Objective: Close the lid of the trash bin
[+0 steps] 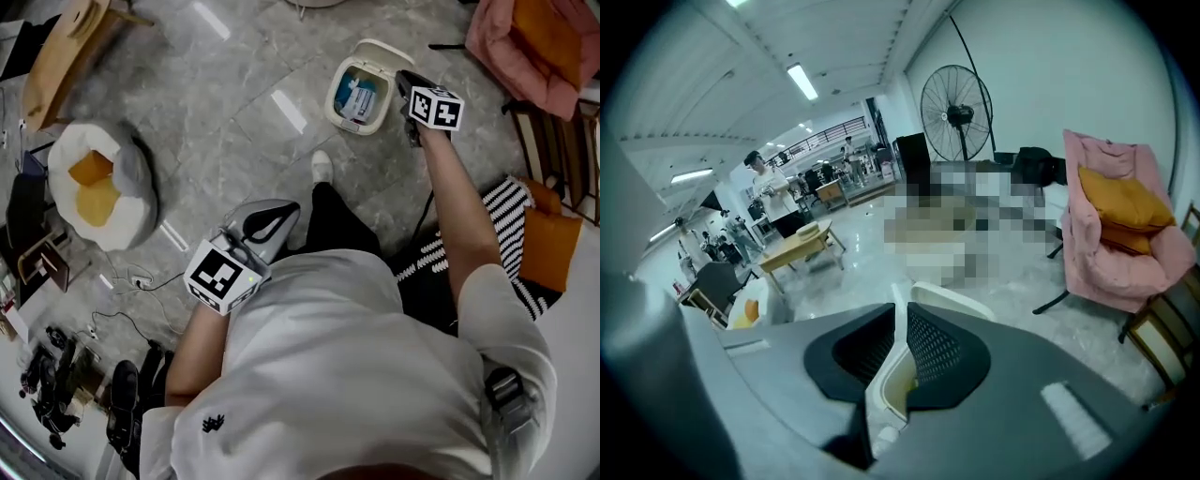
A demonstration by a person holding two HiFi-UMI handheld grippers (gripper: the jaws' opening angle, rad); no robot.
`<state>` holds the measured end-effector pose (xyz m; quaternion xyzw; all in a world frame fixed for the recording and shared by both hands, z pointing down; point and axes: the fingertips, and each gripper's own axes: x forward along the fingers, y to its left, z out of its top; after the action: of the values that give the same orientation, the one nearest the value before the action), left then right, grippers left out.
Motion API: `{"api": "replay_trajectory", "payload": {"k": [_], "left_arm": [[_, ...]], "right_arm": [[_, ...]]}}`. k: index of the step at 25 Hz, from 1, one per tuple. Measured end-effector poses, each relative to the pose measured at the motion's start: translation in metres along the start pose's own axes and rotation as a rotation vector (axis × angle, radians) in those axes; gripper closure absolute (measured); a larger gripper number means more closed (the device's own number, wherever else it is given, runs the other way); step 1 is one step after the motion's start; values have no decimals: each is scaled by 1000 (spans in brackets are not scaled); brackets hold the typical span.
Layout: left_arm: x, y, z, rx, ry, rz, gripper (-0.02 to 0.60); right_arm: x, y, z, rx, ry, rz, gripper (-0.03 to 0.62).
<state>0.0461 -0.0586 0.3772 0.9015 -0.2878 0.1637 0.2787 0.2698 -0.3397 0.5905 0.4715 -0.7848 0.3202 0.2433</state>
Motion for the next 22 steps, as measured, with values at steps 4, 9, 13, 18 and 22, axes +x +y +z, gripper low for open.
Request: {"api": "replay_trajectory", "payload": {"k": [4,9,13,18,22], "left_arm": [[13,14,0,-36,13,29,526],[30,27,-3,-72,31,58,526],[35,37,-3,-75,47,66,526],[38,41,-11,-98,71,81,526],[41,45,-11,-97,75,75,526]], "right_arm": [[42,-33,11,37,24,-19,569],[87,-66,20,75,51,-46,569],[113,-82,23,113,69,-77,569],[130,-98,18,160,90,-98,569],[136,-102,10,167,121,-100,569]]}}
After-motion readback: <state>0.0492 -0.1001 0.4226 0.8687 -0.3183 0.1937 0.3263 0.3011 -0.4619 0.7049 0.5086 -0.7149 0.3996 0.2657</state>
